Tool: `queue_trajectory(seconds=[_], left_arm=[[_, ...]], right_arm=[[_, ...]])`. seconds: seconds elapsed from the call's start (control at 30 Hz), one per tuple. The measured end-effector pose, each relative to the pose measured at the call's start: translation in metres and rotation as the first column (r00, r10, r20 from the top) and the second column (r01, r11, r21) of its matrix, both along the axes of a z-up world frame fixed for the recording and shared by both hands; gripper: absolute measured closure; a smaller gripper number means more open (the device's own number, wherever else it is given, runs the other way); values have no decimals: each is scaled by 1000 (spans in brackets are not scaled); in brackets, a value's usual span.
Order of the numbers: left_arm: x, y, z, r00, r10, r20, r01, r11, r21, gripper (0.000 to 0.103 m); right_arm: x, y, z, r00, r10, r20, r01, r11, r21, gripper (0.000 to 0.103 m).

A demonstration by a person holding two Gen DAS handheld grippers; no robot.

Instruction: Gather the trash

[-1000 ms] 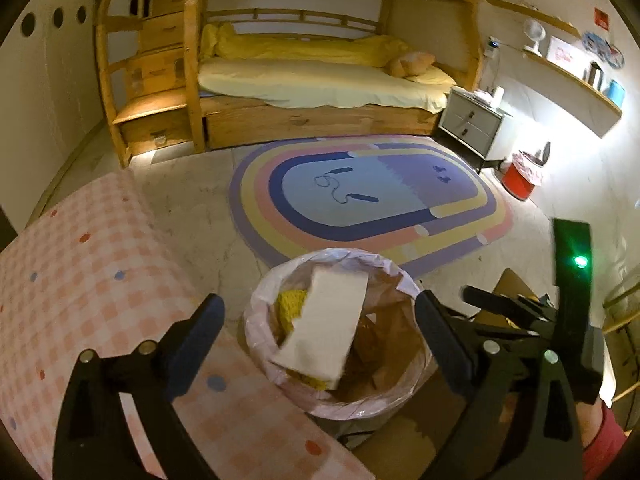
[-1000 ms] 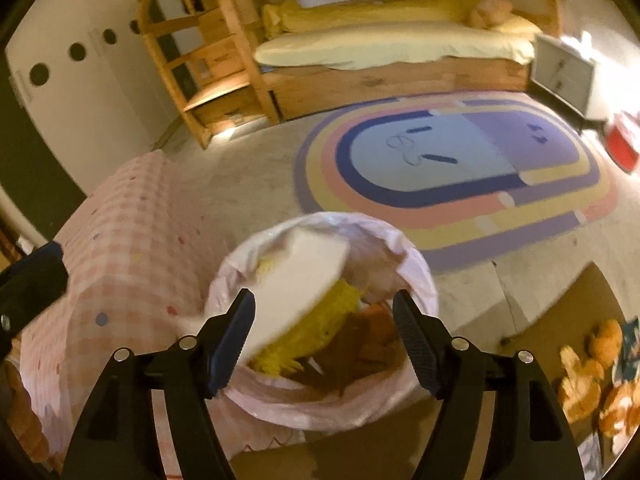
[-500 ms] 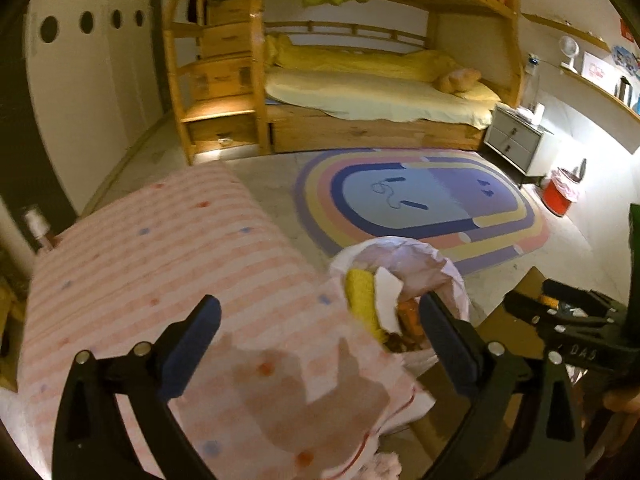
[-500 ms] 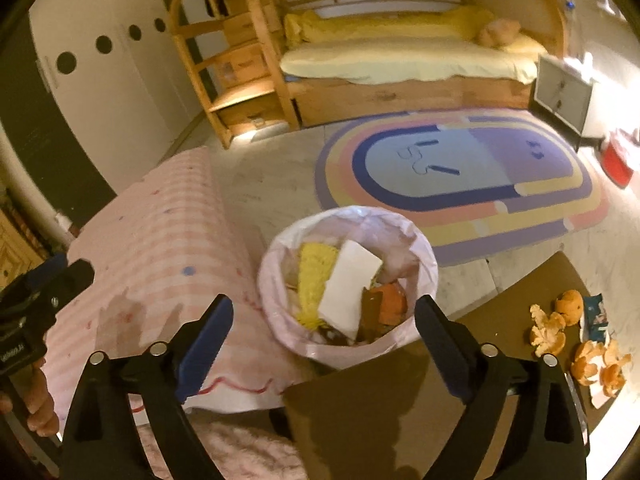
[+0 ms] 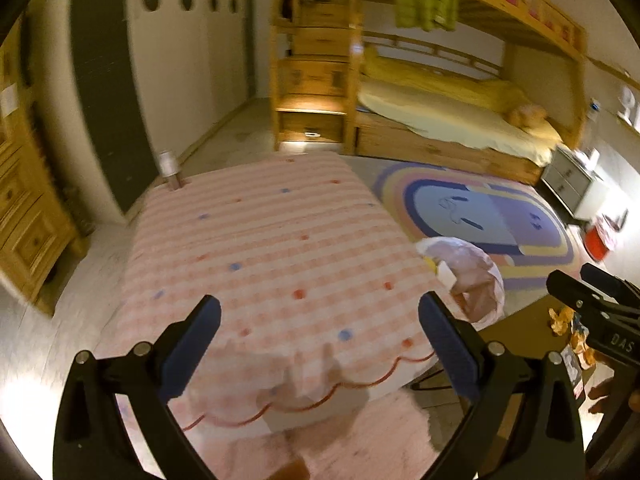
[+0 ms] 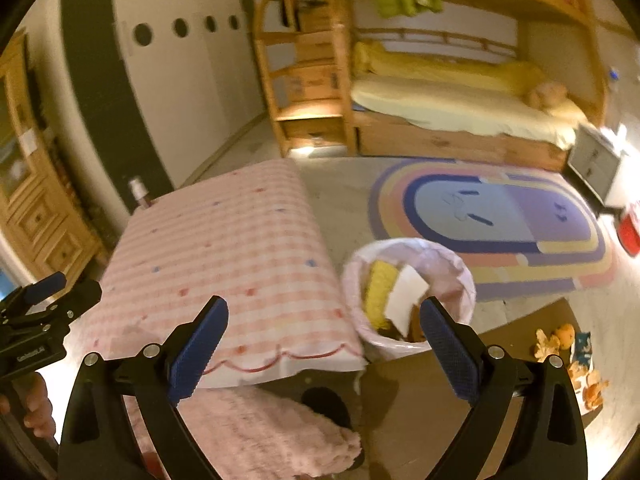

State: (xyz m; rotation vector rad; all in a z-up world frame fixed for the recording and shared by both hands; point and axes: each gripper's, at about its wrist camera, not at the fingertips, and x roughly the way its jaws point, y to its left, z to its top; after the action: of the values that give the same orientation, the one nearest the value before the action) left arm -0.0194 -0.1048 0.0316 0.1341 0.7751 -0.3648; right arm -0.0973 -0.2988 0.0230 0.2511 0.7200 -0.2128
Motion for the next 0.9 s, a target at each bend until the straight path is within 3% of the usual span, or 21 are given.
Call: queue_trajectory(seconds=[0.2, 0.37, 0.9], left_arm=[[-18, 50, 10, 992, 123, 22, -123, 992, 41, 7], [-30, 81, 4, 983, 186, -1, -186, 981, 48, 7], [-34, 101, -10, 976, 216, -23, -214, 975, 65, 7]], right_arm=[[-7, 54, 26, 990, 135, 48, -132, 990, -49, 8], [-15, 76, 33, 980, 185, 67, -180, 981, -75, 8], [-18, 91, 26, 976, 214, 39, -209, 973, -97, 8]])
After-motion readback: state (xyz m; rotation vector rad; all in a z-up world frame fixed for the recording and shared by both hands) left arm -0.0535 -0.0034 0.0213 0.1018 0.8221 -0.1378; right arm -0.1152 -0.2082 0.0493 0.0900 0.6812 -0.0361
